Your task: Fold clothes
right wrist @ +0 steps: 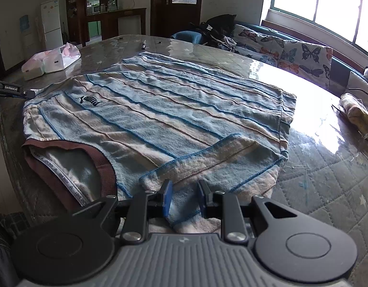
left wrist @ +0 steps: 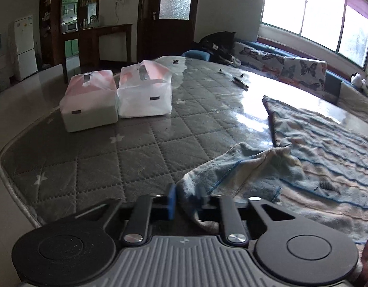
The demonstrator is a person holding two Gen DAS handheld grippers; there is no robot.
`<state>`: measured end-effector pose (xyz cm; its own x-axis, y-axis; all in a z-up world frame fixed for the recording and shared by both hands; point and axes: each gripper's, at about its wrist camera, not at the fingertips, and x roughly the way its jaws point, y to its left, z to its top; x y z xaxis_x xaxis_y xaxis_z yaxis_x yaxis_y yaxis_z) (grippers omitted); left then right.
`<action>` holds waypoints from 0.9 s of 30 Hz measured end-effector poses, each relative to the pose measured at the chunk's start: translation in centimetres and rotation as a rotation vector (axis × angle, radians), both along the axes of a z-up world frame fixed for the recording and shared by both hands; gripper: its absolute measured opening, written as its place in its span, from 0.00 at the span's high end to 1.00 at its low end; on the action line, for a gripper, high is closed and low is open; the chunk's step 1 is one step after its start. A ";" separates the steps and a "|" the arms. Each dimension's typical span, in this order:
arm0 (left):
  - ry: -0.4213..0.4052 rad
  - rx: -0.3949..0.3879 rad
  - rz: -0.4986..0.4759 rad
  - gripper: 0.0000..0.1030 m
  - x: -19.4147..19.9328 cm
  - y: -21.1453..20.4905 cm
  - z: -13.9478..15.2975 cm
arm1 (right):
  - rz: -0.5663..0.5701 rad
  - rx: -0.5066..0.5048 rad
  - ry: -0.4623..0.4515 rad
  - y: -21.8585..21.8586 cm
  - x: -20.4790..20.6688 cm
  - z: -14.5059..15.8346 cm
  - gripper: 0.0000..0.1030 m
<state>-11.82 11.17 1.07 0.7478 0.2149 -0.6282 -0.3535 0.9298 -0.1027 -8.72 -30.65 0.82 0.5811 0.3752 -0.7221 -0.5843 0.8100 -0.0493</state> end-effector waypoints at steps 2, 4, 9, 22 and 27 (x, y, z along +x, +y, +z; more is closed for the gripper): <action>-0.044 -0.015 -0.027 0.93 -0.4 -0.3 0.7 | 0.000 0.002 0.000 0.0 0.0 0.0 0.78; -0.097 -0.032 -0.071 0.94 -0.8 -0.9 1.7 | 0.000 0.003 -0.001 -0.1 0.0 0.0 0.78; -0.201 -0.071 -0.235 0.94 -1.1 -3.9 3.9 | 0.000 0.003 -0.002 0.0 0.0 0.0 0.78; -0.189 -0.148 -0.651 0.94 1.2 -12.6 3.9 | -0.001 0.011 -0.007 -0.1 0.0 -0.1 0.77; -0.154 -0.161 -0.749 0.91 1.4 -15.0 3.2 | 0.001 0.011 -0.007 0.0 0.0 -0.1 0.77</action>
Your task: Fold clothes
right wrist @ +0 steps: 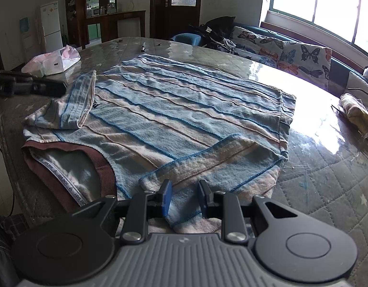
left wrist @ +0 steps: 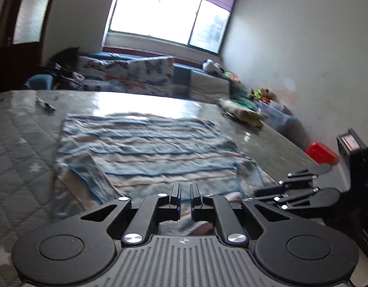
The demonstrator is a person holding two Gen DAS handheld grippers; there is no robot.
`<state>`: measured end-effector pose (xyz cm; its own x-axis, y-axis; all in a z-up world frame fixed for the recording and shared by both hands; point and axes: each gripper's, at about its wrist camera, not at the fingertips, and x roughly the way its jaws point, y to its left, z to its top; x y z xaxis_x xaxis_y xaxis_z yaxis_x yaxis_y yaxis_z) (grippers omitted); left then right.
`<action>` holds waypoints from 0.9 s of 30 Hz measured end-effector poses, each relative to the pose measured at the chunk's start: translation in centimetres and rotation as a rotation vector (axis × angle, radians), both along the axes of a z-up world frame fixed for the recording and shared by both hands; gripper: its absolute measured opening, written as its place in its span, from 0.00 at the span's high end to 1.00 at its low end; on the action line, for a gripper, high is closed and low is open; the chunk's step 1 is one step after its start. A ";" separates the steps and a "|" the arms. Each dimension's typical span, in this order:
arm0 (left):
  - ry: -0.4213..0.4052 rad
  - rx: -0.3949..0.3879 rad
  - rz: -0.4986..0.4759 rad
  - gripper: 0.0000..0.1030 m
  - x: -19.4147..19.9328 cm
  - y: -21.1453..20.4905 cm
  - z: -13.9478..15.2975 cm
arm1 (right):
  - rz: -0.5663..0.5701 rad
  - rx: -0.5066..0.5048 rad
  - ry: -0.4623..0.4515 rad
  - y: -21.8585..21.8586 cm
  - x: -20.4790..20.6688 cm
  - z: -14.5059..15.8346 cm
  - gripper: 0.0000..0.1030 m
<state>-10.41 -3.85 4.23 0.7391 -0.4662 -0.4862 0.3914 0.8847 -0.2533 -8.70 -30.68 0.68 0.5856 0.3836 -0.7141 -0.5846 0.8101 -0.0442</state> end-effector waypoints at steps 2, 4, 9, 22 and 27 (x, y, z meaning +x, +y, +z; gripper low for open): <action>0.000 -0.002 -0.019 0.89 0.0 -0.2 0.1 | 0.002 -0.003 0.001 0.0 0.0 0.1 0.77; -0.017 -0.002 -0.013 0.88 -0.1 0.3 0.6 | 0.003 -0.009 0.002 0.1 0.1 0.1 0.77; -0.057 0.025 0.159 0.88 0.9 4.7 2.0 | 0.016 -0.001 -0.012 0.5 0.0 0.9 0.76; 0.065 0.111 0.314 0.88 4.4 9.5 -1.7 | 0.341 0.058 0.038 8.6 0.8 3.3 0.77; 0.090 0.130 0.239 0.88 4.6 7.7 -2.7 | 0.449 0.040 0.056 12.5 1.2 2.9 0.77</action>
